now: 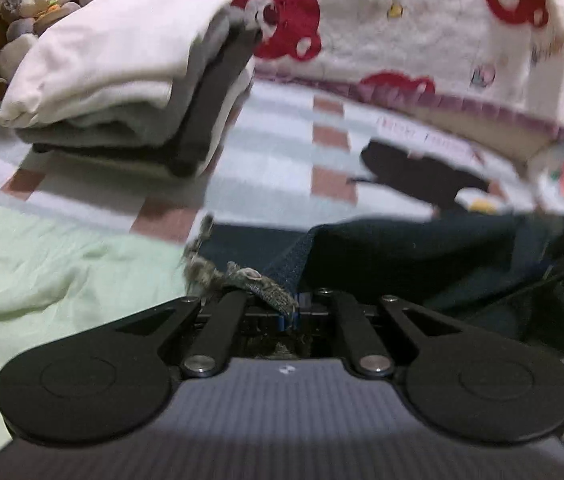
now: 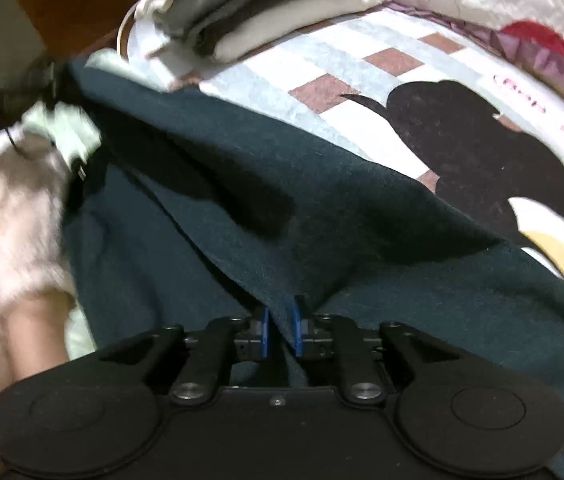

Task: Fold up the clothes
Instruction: 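Grasp the frayed hem with the left gripper and lift it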

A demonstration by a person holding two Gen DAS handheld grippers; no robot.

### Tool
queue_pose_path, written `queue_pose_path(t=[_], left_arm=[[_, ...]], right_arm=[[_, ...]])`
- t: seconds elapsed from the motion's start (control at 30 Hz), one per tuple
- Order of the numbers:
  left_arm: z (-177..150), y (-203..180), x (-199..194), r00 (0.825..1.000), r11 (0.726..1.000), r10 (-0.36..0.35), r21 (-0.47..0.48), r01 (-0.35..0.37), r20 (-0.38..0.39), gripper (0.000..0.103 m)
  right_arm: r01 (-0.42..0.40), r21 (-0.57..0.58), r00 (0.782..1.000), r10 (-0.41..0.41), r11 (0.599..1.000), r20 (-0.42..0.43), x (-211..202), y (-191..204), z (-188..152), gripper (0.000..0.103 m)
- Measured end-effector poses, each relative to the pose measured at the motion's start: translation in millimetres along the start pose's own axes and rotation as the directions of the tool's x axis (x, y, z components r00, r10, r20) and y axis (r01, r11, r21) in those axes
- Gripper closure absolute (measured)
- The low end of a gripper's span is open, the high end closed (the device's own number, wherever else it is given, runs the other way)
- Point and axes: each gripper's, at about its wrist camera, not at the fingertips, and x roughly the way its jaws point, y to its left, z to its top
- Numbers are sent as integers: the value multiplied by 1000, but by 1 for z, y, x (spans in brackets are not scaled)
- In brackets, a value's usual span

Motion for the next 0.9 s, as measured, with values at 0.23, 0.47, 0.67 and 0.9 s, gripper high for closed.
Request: queue_pose_path(t=[0.23, 0.47, 0.67, 0.9], left_arm=[[-12, -7, -1, 999, 999, 43, 10, -44, 23, 99], [-19, -7, -12, 1000, 1000, 6, -3, -6, 21, 99], [2, -12, -5, 998, 999, 21, 41, -23, 60, 99], [51, -22, 11, 988, 992, 19, 122, -38, 153, 99]], right_arm=[[38, 53, 982, -47, 998, 184, -59, -26, 17, 49], [454, 437, 868, -495, 777, -22, -102, -144, -11, 44], [153, 964, 886, -463, 216, -36, -149, -273, -95, 43], [351, 929, 806, -543, 116, -237, -172, -329, -104, 42]])
